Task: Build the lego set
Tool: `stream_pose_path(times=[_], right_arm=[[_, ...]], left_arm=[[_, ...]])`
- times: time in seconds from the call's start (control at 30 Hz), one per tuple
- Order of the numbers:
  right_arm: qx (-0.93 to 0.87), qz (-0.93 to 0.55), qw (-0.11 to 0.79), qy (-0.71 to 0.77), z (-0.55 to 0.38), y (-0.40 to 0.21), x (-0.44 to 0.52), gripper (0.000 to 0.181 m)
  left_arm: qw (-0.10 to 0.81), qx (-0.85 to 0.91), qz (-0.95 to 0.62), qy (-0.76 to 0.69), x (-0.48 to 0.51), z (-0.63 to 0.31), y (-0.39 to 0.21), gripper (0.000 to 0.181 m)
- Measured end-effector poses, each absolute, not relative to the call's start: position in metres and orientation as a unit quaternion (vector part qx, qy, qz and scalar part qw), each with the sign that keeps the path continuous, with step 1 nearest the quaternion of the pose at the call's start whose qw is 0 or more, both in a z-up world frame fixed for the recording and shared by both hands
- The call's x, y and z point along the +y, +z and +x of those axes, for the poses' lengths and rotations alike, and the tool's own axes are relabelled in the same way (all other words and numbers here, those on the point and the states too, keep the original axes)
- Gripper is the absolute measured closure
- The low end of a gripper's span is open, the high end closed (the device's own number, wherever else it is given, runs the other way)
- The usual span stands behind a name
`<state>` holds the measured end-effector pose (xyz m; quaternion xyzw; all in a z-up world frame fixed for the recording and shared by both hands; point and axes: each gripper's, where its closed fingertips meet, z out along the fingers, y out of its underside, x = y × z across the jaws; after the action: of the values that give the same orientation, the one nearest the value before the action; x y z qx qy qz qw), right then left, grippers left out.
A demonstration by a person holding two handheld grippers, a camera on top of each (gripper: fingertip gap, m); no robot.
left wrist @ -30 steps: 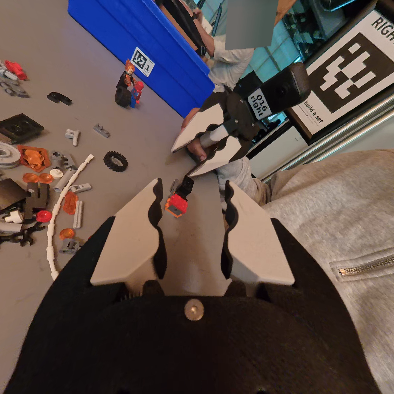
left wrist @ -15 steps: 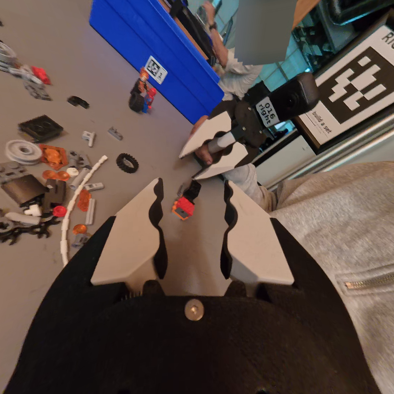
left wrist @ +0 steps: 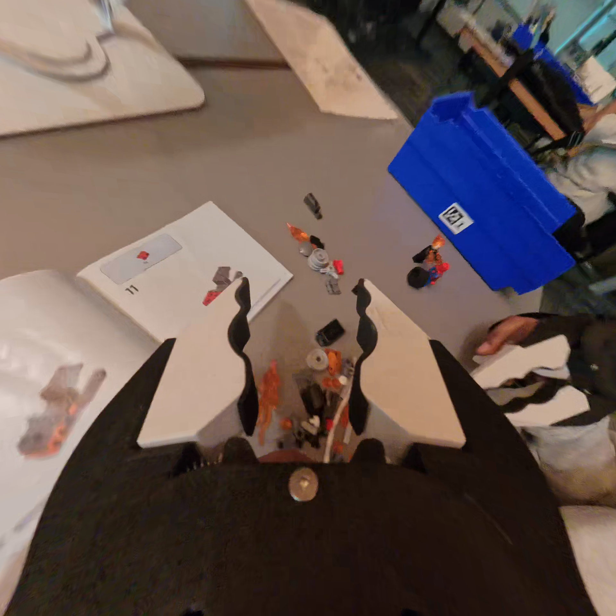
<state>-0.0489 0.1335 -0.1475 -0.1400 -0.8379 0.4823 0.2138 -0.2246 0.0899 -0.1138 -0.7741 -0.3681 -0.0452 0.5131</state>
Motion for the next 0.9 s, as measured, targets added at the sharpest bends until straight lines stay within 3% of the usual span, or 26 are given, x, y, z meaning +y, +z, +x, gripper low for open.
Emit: stream_pose_path(times=[0.07, 0.17, 0.27, 0.37, 0.43, 0.9], right_arm=[[-0.838, -0.137, 0.220, 0.480, -0.049, -0.148, 0.133, 0.162], [-0.840, -0.136, 0.222, 0.477, -0.049, -0.149, 0.133, 0.162], [-0.840, -0.135, 0.223, 0.476, -0.049, -0.149, 0.133, 0.163], [-0.840, -0.134, 0.223, 0.476, -0.049, -0.149, 0.133, 0.163], [-0.841, -0.134, 0.223, 0.475, -0.049, -0.149, 0.133, 0.163], [-0.853, -0.126, 0.238, 0.447, -0.051, -0.158, 0.132, 0.166]], left_arm=[[0.463, -0.376, -0.802, -0.012, 0.093, -0.252, -0.135, 0.109], [0.385, -0.379, -0.836, 0.098, 0.090, -0.282, -0.165, 0.074], [0.370, -0.388, -0.842, 0.058, 0.105, -0.273, -0.183, 0.057], [0.348, -0.387, -0.849, 0.088, 0.098, -0.279, -0.190, 0.064], [0.322, -0.374, -0.861, 0.125, 0.091, -0.283, -0.195, 0.079], [0.285, -0.375, -0.874, 0.122, 0.088, -0.282, -0.198, 0.076]])
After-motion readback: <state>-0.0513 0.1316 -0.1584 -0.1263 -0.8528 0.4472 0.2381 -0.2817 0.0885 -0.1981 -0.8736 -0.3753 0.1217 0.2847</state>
